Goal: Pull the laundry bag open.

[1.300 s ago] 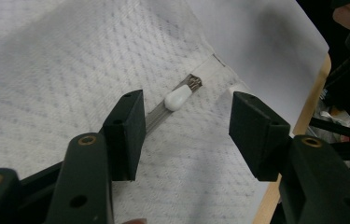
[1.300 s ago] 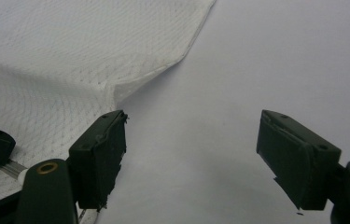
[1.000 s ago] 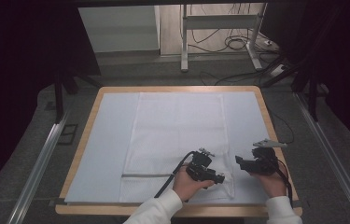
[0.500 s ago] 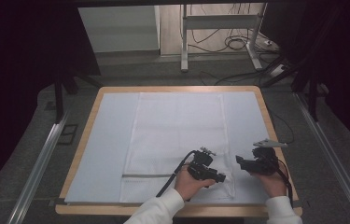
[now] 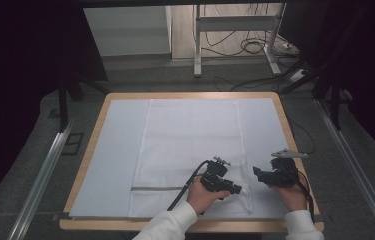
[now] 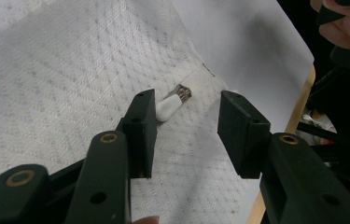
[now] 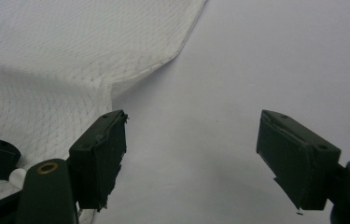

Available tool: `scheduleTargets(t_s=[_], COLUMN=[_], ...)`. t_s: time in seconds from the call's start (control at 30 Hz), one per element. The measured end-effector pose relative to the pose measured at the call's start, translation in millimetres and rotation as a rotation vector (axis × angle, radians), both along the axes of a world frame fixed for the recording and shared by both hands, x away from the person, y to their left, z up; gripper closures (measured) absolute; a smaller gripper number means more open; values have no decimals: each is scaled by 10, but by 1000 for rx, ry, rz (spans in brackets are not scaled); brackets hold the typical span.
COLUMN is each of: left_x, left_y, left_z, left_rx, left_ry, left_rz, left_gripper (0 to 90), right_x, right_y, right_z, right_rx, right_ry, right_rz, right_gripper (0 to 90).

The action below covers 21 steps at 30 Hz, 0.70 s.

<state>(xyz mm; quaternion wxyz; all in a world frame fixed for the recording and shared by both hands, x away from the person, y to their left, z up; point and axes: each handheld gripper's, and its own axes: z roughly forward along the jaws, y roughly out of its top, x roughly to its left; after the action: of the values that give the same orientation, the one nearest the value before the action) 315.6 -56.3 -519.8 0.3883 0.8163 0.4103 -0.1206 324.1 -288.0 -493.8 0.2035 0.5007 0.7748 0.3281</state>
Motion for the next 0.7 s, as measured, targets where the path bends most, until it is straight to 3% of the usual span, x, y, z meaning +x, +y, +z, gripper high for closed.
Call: scheduleTargets(t_s=[0.17, 0.4, 0.47, 0.7], left_x=[-1, 3, 4, -7], left_y=[-5, -10, -8, -41], left_z=[-3, -20, -14, -21], left_rx=[-8, 6, 27, 16], left_ry=[3, -7, -22, -11], left_rz=[-2, 7, 17, 15], left_gripper=[574, 568, 552, 544], right_x=[-1, 0, -1, 0], right_y=[-1, -1, -3, 2], right_z=[1, 0, 1, 0], right_rx=[-1, -1, -2, -2], right_ry=[-1, -1, -2, 0], right_rz=[-1, 0, 0, -1], right_gripper=[238, 238, 238, 238])
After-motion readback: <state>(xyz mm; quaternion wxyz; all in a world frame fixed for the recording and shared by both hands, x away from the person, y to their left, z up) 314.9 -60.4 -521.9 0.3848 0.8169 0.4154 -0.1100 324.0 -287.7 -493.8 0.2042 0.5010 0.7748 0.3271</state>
